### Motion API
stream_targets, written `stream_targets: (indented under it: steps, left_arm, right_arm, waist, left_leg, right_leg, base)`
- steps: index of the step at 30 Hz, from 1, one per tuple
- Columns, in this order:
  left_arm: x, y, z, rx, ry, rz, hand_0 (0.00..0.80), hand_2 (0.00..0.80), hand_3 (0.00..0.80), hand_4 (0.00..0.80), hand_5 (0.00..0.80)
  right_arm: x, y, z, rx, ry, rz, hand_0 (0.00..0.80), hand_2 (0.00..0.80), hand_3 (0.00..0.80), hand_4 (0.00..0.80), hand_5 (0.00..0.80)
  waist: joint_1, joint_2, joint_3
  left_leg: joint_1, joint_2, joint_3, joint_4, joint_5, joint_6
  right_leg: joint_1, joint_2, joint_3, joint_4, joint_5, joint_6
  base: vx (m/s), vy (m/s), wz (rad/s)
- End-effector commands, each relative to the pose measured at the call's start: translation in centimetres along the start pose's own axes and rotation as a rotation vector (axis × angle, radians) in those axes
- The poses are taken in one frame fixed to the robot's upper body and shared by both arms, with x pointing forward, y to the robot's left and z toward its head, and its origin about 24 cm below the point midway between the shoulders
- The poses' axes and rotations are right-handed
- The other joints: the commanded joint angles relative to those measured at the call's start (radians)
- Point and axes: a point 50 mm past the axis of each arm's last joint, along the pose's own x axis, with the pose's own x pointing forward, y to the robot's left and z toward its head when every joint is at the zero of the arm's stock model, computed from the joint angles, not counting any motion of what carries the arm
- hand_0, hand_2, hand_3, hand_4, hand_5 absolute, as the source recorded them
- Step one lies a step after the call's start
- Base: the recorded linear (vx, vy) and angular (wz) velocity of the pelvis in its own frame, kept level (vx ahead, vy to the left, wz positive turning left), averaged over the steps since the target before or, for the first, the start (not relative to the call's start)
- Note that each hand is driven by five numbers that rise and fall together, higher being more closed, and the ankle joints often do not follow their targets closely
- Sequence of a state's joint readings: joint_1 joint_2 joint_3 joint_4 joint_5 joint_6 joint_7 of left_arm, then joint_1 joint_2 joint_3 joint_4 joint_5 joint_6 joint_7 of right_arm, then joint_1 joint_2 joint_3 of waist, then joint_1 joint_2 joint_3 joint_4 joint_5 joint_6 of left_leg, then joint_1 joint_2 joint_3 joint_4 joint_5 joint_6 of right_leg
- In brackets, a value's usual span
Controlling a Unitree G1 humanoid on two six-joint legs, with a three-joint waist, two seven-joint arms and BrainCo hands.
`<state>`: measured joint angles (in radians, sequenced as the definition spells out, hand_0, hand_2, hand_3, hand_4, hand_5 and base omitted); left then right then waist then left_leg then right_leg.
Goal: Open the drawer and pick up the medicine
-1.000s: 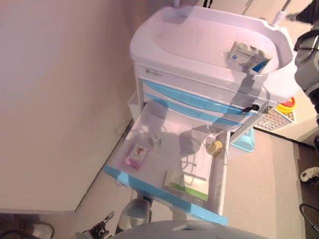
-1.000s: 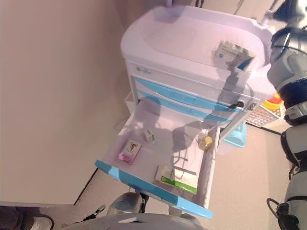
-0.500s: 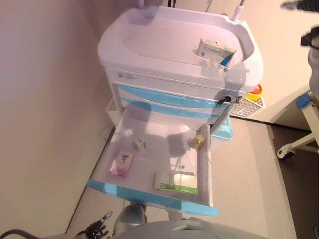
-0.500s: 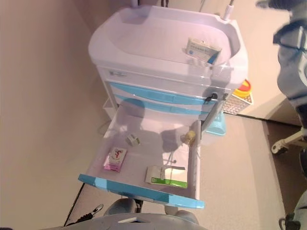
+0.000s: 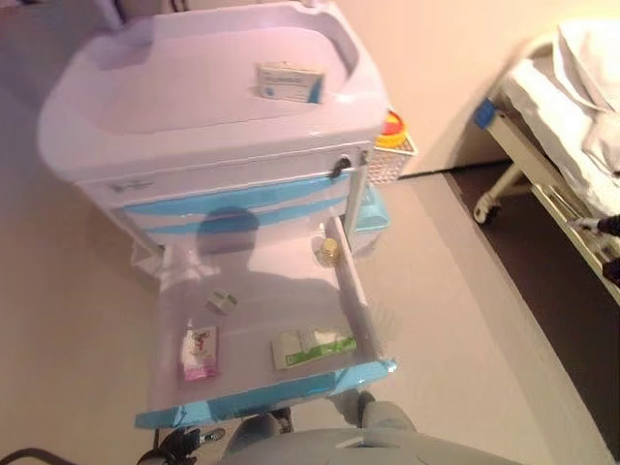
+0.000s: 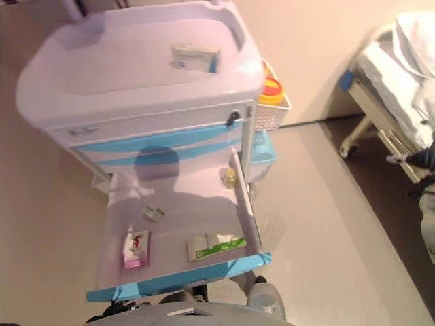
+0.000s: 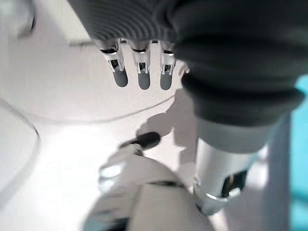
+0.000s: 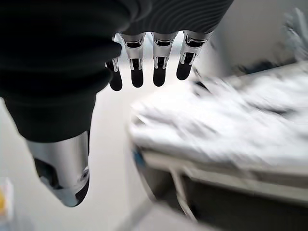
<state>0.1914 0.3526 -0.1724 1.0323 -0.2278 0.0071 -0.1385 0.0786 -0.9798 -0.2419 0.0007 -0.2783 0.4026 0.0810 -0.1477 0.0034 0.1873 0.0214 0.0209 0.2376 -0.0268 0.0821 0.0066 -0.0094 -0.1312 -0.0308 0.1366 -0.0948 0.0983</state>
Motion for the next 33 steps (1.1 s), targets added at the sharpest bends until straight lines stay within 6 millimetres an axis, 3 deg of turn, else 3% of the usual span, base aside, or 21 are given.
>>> stream_targets:
  steps: [1, 4, 8, 11, 17, 23, 29, 33]
  left_arm:
    - [0.1, 1.0, 5.1, 0.211, -0.154, 0.042, 0.0, 0.0, 0.0, 0.0, 0.0]
    - [-0.2, 1.8, 6.6, 0.255, -0.209, 0.083, 0.0, 0.0, 0.0, 0.0, 0.0]
    - [-0.6, 3.0, 11.2, 0.312, -0.316, 0.143, 0.0, 0.0, 0.0, 0.0, 0.0]
    - [-1.1, 3.4, 14.6, 0.352, -0.405, 0.18, 0.0, 0.0, 0.0, 0.0, 0.0]
    - [-3.2, 4.9, 21.7, 0.394, -0.562, 0.281, 0.0, 0.0, 0.0, 0.0, 0.0]
    - [-5.8, 7.6, 26.4, 0.403, -0.633, 0.383, 0.0, 0.0, 0.0, 0.0, 0.0]
    - [-8.1, 11.1, 28.5, 0.383, -0.621, 0.458, 0.0, 0.0, 0.0, 0.0, 0.0]
    - [-10.6, 13.9, 30.1, 0.329, -0.636, 0.532, 0.0, 0.0, 0.0, 0.0, 0.0]
  right_arm:
    - [-0.7, 0.2, 0.6, -0.044, 0.006, 0.271, 0.0, 0.0, 0.0, 0.0, 0.0]
    - [-2.8, 3.3, -0.7, -0.181, 0.033, 0.668, 0.0, 0.0, 0.0, 0.0, 0.0]
    - [-4.9, 8.5, -2.0, -0.297, 0.055, 1.013, 0.0, 0.0, 0.0, 0.0, 0.0]
    - [-5.8, 12.0, -3.7, -0.388, 0.133, 1.137, 0.0, 0.0, 0.0, 0.0, 0.0]
    - [-7.0, 17.4, -6.3, -0.353, 0.275, 1.205, 0.0, 0.0, 0.0, 0.0, 0.0]
    - [-7.5, 18.8, -7.1, -0.261, 0.334, 1.192, 0.0, 0.0, 0.0, 0.0, 0.0]
    - [-8.6, 19.5, -8.8, -0.233, 0.382, 1.2, 0.0, 0.0, 0.0, 0.0, 0.0]
    - [-9.4, 20.2, -9.7, -0.219, 0.418, 1.228, 0.0, 0.0, 0.0, 0.0, 0.0]
  waist:
    - [0.013, -0.012, 0.024]
    - [-0.016, -0.02, 0.039]
    - [-0.032, -0.03, 0.079]
    - [-0.035, -0.029, 0.099]
    - [-0.059, -0.019, 0.14]
    - [-0.098, -0.018, 0.175]
    - [-0.134, -0.024, 0.194]
    - [-0.151, -0.023, 0.213]
  left_leg:
    - [0.01, 0.004, -0.047, 0.108, -0.189, 0.012]
    - [0.007, 0.009, -0.033, 0.115, -0.186, 0.01]
    - [-0.021, 0.012, -0.027, 0.149, -0.182, 0.007]
    - [-0.041, 0.013, -0.029, 0.167, -0.175, 0.004]
    - [-0.049, 0.012, -0.021, 0.19, -0.177, 0.004]
    - [-0.081, 0.014, 0.013, 0.227, -0.187, 0.007]
    - [-0.099, 0.02, 0.052, 0.256, -0.198, 0.012]
    - [-0.104, 0.018, 0.051, 0.278, -0.231, 0.011]
  right_leg:
    - [-0.051, -0.004, -0.043, 0.082, -0.007, 0.018]
    - [-0.07, 0.004, -0.027, 0.088, -0.003, 0.013]
    - [-0.093, 0.004, -0.025, 0.1, 0.005, 0.008]
    - [-0.111, 0.005, -0.017, 0.103, 0.017, 0.005]
    - [-0.127, 0.001, 0.0, 0.115, 0.02, 0.003]
    - [-0.173, 0.003, 0.028, 0.136, 0.027, 0.002]
    - [-0.204, 0.003, 0.053, 0.146, 0.036, 0.006]
    - [-0.214, 0.001, 0.065, 0.161, 0.015, 0.014]
  base:
    - [-0.077, -0.066, -0.21]
    - [-0.083, -0.07, -0.12]
    - [-0.119, -0.063, -0.13]
    - [-0.096, -0.013, -0.09]
    - [-0.049, 0.058, -0.06]
    - [-0.086, 0.073, -0.11]
    - [-0.038, 0.07, -0.12]
    - [-0.024, 0.059, -0.14]
